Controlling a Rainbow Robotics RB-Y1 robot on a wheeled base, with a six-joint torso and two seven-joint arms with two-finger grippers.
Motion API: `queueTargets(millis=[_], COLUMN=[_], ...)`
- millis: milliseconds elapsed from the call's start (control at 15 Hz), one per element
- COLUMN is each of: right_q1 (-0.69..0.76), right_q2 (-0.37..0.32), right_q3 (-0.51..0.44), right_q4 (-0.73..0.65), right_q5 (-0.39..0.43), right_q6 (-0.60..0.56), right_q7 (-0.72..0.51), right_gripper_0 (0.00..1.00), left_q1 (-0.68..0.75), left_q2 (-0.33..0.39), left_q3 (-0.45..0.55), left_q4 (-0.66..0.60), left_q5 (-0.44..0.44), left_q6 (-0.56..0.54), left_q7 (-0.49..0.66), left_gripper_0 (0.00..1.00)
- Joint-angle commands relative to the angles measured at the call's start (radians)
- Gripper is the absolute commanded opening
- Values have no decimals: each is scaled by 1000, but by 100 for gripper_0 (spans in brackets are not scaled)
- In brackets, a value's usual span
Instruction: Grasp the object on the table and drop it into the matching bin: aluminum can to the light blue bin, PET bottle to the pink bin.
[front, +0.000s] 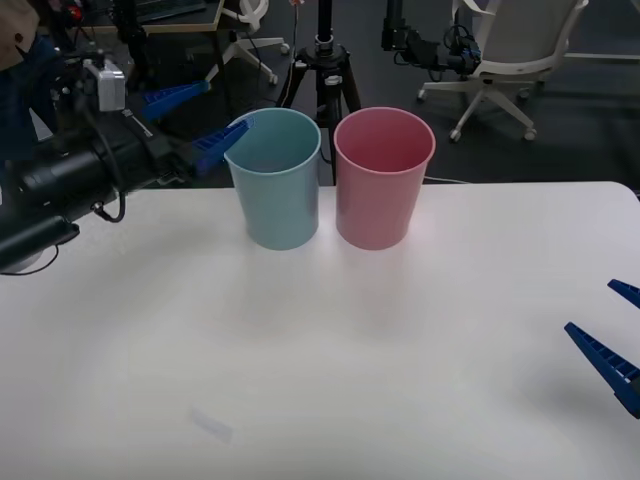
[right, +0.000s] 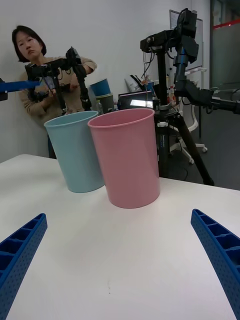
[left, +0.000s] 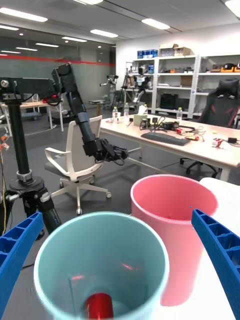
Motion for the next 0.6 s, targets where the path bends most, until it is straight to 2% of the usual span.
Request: queueTargets(millis=[67,333,600], right_q1=[0,0,0], right_q2=[0,0,0], right_q3=[0,0,0], right_q4=[0,0,0], right_q5=[0,0,0], right_q6=[0,0,0], right_q7=[0,0,0], right_gripper_0=[100,100,100], left_q1=[113,234,482], left_q2=[32,29,-34], left_q3=[76,169,312], left_q4=[-92,-120,-240], left_q5=[6,30,19], left_q6=[-21,-124,-157], left_q7=[-19,-54,-89], left_gripper_0=[100,100,100])
